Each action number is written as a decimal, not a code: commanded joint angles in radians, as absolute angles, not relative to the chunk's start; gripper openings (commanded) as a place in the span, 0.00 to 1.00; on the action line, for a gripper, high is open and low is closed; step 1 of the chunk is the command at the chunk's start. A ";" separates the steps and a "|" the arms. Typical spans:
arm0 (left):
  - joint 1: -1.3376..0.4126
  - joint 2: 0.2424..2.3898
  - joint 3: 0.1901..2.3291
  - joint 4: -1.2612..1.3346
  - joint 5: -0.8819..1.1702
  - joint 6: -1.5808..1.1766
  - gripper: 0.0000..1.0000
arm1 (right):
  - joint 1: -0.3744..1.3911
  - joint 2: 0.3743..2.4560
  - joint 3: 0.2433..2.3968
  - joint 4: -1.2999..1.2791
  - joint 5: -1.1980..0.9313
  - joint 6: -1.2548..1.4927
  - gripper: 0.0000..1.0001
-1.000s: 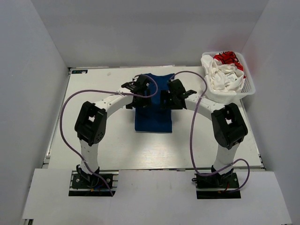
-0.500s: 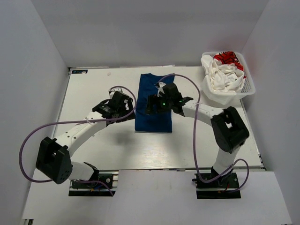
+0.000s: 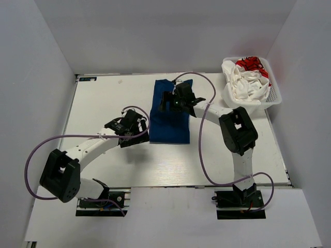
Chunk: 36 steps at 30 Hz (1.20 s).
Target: Fold and stack the t-shirts
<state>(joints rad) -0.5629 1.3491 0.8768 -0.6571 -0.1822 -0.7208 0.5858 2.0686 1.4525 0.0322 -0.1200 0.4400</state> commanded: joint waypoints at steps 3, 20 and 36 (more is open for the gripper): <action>-0.571 1.422 0.906 -0.545 -0.132 -0.683 1.00 | 0.563 1.916 1.386 0.005 -0.083 0.431 0.90; -0.580 1.655 0.965 -0.325 -0.035 -0.506 0.42 | 0.543 1.511 0.795 -0.115 -0.245 0.452 0.90; -0.589 1.666 0.951 -0.400 0.054 -0.494 0.00 | 0.545 1.603 0.799 -0.069 -0.256 0.479 0.29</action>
